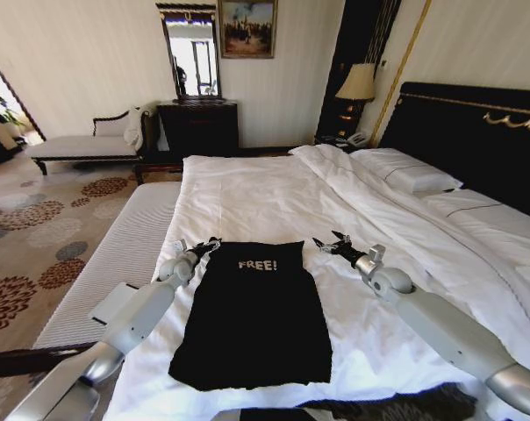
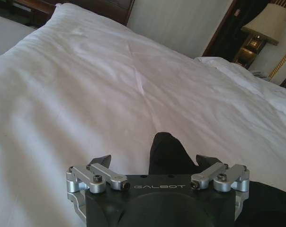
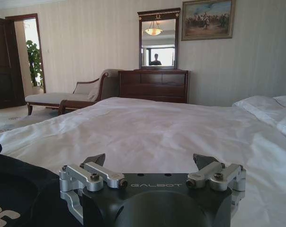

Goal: Fold the clothes on the bed.

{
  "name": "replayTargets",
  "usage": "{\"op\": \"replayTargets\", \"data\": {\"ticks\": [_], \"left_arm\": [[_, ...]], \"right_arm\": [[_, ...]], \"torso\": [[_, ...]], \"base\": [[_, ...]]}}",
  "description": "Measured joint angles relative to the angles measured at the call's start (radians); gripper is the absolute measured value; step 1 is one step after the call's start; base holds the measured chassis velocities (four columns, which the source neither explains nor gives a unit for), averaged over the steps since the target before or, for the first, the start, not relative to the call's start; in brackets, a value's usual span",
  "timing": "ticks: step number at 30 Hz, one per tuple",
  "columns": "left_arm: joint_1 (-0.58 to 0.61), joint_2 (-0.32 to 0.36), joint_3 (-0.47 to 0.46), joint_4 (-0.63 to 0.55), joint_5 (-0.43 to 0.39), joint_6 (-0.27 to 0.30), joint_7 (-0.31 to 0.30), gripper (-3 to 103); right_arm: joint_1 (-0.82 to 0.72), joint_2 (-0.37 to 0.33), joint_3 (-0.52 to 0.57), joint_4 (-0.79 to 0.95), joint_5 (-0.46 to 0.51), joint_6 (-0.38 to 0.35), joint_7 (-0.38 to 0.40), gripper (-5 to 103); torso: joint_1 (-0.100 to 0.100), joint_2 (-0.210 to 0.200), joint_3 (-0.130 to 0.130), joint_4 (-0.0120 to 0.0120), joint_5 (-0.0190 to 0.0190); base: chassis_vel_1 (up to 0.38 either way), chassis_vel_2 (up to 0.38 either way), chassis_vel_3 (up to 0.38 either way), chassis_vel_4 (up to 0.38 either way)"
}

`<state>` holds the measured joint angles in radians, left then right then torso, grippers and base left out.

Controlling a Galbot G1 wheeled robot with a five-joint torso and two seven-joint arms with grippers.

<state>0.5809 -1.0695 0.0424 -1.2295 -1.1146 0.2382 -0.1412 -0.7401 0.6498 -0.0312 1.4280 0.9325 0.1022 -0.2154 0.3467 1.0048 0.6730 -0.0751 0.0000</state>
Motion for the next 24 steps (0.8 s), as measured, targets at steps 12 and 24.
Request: {"op": "replayTargets", "data": {"ticks": [12, 24], "left_arm": [[-0.005, -0.040, 0.012, 0.020, -0.015, 0.000, -0.005, 76], [0.003, -0.035, 0.024, 0.007, -0.012, -0.008, -0.008, 38]], "right_arm": [[-0.002, -0.008, 0.003, 0.004, 0.001, 0.000, 0.008, 100], [-0.017, -0.016, 0.009, 0.018, 0.014, -0.008, 0.016, 100]], "torso": [[0.000, 0.000, 0.000, -0.0002, 0.0001], [0.000, 0.000, 0.000, -0.0001, 0.0001]], "base": [[0.000, 0.000, 0.000, 0.000], [0.000, 0.000, 0.000, 0.000]]}}
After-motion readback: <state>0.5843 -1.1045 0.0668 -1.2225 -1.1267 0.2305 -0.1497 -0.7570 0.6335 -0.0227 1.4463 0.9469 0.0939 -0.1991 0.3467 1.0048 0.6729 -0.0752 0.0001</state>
